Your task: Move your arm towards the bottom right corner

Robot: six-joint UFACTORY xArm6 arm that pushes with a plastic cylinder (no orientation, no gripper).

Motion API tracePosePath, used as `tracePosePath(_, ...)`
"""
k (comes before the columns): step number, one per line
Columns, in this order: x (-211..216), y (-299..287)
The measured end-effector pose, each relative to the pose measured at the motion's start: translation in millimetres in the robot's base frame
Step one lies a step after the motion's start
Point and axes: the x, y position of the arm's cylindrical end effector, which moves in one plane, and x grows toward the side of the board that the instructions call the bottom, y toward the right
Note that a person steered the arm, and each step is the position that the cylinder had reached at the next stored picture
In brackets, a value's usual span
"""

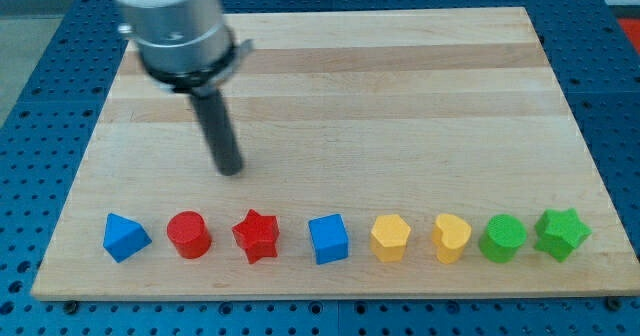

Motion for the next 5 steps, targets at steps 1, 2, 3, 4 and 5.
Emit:
tracePosePath(1,0.0,67.9)
tracePosePath(2,0.0,146.8)
tracePosePath(3,0.0,225.5)
tracePosePath(4,0.0,290.3)
tracePosePath(5,1.8,343.6)
